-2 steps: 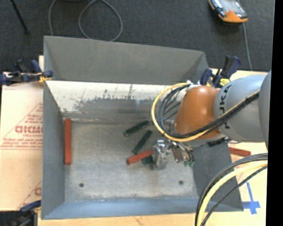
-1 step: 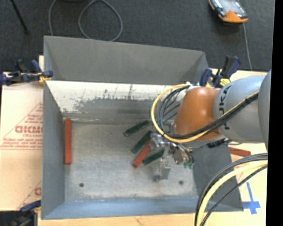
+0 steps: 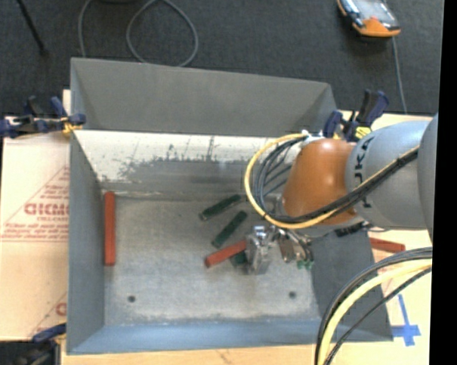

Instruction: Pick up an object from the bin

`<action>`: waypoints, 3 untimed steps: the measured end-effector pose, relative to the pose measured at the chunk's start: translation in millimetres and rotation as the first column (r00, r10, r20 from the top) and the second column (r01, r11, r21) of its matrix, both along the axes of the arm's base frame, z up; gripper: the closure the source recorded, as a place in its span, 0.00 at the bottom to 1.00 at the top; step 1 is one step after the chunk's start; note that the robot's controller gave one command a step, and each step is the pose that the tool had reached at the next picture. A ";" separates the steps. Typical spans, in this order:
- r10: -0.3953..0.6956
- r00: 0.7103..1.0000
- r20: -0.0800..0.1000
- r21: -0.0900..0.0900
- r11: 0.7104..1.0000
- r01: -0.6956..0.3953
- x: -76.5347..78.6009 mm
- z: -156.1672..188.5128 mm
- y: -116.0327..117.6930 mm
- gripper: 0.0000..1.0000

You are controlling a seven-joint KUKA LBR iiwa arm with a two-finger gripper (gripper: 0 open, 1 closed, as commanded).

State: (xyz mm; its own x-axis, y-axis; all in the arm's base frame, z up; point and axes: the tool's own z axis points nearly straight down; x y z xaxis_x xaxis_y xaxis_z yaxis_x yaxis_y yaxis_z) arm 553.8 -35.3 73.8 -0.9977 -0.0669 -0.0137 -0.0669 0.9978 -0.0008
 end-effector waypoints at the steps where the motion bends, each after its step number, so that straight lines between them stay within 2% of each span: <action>1: 0.000 1.000 -0.009 0.001 1.000 0.000 -2.7 -2.6 0.3 0.00; 2: -0.001 1.000 0.000 0.000 1.000 0.001 0.0 0.0 0.1 1.00; 3: 0.000 1.000 -0.009 0.001 1.000 0.000 -2.7 -2.6 0.3 0.00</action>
Offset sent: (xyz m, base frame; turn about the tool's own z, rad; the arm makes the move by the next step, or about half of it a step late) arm 0.0000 0.0000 0.0000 0.0000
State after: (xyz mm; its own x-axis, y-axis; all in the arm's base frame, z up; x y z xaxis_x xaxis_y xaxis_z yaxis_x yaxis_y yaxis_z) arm 551.1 -35.0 71.2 -0.9978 -0.0665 -0.0051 -0.0665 0.9978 0.0004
